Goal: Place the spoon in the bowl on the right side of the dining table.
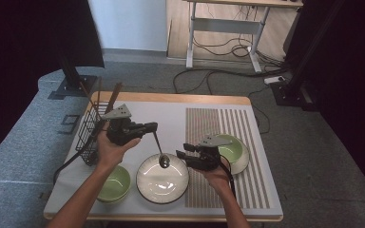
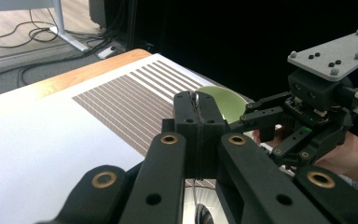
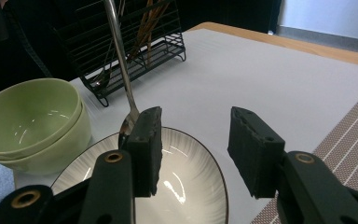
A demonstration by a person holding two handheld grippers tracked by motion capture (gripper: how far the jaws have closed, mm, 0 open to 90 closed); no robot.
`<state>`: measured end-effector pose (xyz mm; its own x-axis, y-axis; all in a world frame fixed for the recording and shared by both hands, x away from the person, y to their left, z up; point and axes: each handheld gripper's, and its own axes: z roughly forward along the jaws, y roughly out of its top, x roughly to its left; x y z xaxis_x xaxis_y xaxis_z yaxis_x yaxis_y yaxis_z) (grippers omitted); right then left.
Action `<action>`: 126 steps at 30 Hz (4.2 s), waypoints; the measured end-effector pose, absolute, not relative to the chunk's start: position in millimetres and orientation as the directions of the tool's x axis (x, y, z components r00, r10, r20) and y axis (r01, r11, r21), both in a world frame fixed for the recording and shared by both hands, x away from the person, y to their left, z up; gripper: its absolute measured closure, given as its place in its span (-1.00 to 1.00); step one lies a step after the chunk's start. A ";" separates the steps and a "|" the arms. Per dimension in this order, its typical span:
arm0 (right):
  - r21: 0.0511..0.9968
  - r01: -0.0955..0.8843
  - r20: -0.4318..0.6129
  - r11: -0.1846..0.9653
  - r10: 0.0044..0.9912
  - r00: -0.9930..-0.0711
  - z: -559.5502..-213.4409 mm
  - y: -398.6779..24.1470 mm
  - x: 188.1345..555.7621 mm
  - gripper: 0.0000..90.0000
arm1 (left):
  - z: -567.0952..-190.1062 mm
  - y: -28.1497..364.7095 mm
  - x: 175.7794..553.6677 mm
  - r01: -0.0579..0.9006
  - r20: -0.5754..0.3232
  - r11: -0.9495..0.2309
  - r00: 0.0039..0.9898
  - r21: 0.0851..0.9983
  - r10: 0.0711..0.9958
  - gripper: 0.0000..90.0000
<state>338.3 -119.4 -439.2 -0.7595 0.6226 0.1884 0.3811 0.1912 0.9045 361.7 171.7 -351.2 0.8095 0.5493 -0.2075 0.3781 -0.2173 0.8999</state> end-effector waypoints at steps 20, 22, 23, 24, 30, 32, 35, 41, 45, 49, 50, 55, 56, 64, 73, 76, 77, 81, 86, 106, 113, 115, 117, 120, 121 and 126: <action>0.904 0.377 0.191 0.201 0.599 -0.778 -440.6 -109.1 336.2 0.22 | -352.2 156.7 361.8 0.375 -0.204 -0.237 0.822 0.896 0.532 1.00; 0.904 0.376 0.193 0.202 0.593 -0.782 -440.8 -108.3 336.2 0.23 | -352.7 154.7 361.4 0.375 -0.203 -0.240 0.824 0.895 0.529 1.00; 0.904 0.376 0.193 0.203 0.592 -0.782 -440.9 -107.7 336.0 0.24 | -352.8 154.3 361.3 0.375 -0.204 -0.239 0.824 0.895 0.529 1.00; 0.904 0.375 0.192 0.204 0.590 -0.784 -441.0 -107.2 336.0 0.24 | -352.8 154.0 361.3 0.375 -0.205 -0.238 0.824 0.896 0.528 1.00; 0.903 0.373 0.189 0.214 0.582 -0.791 -442.0 -103.6 335.4 0.26 | -354.7 151.0 361.0 0.376 -0.206 -0.240 0.826 0.895 0.526 1.00; 0.901 0.374 0.188 0.220 0.579 -0.793 -442.4 -102.4 335.3 0.27 | -356.0 149.7 361.1 0.377 -0.206 -0.243 0.826 0.894 0.524 1.00; 0.901 0.373 0.187 0.223 0.576 -0.796 -443.0 -100.6 335.0 0.29 | -357.4 147.7 361.0 0.379 -0.209 -0.246 0.828 0.892 0.520 1.00; 0.898 0.370 0.181 0.237 0.568 -0.803 -443.5 -98.4 334.7 0.33 | -358.5 146.4 360.5 0.382 -0.211 -0.248 0.829 0.890 0.517 1.00; 0.902 0.364 0.178 0.234 0.566 -0.805 -443.8 -96.5 334.2 0.39 | -359.5 144.9 360.4 0.384 -0.218 -0.246 0.831 0.890 0.512 1.00; 0.904 0.357 0.173 0.235 0.562 -0.809 -443.5 -95.1 333.4 0.46 | -361.4 143.2 360.1 0.386 -0.217 -0.254 0.833 0.887 0.508 1.00; 0.906 0.354 0.173 0.231 0.562 -0.809 -443.6 -94.5 333.3 0.48 | -361.6 143.0 360.0 0.386 -0.217 -0.254 0.834 0.887 0.507 1.00; 0.909 0.343 0.164 0.237 0.553 -0.817 -443.4 -92.3 332.4 0.58 | -362.2 142.0 360.1 0.390 -0.226 -0.251 0.835 0.886 0.501 1.00; 0.910 0.339 0.158 0.239 0.556 -0.816 -443.5 -91.9 332.1 0.61 | -362.4 141.8 360.2 0.391 -0.227 -0.253 0.836 0.885 0.500 1.00; 0.916 0.326 0.157 0.234 0.539 -0.827 -443.3 -90.9 331.5 0.85 | -364.9 139.9 359.8 0.390 -0.225 -0.266 0.843 0.882 0.489 0.99; 0.917 0.321 0.155 0.237 0.530 -0.834 -442.8 -91.7 331.2 0.90 | -364.9 141.1 359.8 0.383 -0.227 -0.270 0.853 0.883 0.470 0.99; 0.918 0.320 0.156 0.235 0.528 -0.835 -442.4 -92.2 331.1 0.90 | -364.6 141.8 359.8 0.382 -0.230 -0.267 0.856 0.885 0.464 0.97; 0.918 0.320 0.156 0.235 0.528 -0.835 -442.4 -92.2 331.1 0.90 | -364.6 141.8 359.8 0.382 -0.230 -0.267 0.856 0.885 0.464 0.96; 0.917 0.326 0.161 0.230 0.534 -0.830 -442.1 -93.1 331.1 0.97 | -364.0 142.8 359.7 0.380 -0.234 -0.255 0.856 0.889 0.461 0.85; 0.917 0.327 0.159 0.231 0.540 -0.827 -442.2 -93.7 331.0 0.99 | -363.1 144.0 359.7 0.378 -0.232 -0.250 0.855 0.892 0.465 0.73; 0.911 0.355 0.163 0.209 0.608 -0.777 -447.2 -108.5 337.8 0.99 | -360.4 170.8 360.9 0.387 -0.230 -0.214 0.822 0.897 0.520 0.27; 0.914 0.351 0.159 0.202 0.618 -0.770 -445.7 -111.2 337.7 0.99 | -360.8 175.4 360.2 0.384 -0.225 -0.213 0.819 0.898 0.528 0.27; 0.916 0.350 0.161 0.196 0.620 -0.768 -445.5 -112.0 337.9 0.99 | -360.2 176.9 360.2 0.383 -0.222 -0.213 0.817 0.899 0.532 0.27; 0.917 0.349 0.159 0.196 0.621 -0.767 -445.0 -112.9 337.9 0.99 | -359.4 177.9 360.3 0.383 -0.223 -0.210 0.815 0.899 0.535 0.27; 0.917 0.349 0.159 0.192 0.626 -0.763 -444.4 -115.0 338.2 0.99 | -358.0 179.8 360.2 0.381 -0.220 -0.208 0.813 0.901 0.538 0.27; 0.918 0.350 0.161 0.189 0.629 -0.761 -444.1 -115.8 338.2 0.99 | -357.8 180.5 360.2 0.382 -0.220 -0.208 0.813 0.900 0.540 0.27; 0.921 0.350 0.164 0.172 0.644 -0.747 -442.1 -121.5 338.7 0.99 | -358.8 183.3 360.6 0.391 -0.221 -0.214 0.806 0.895 0.549 0.26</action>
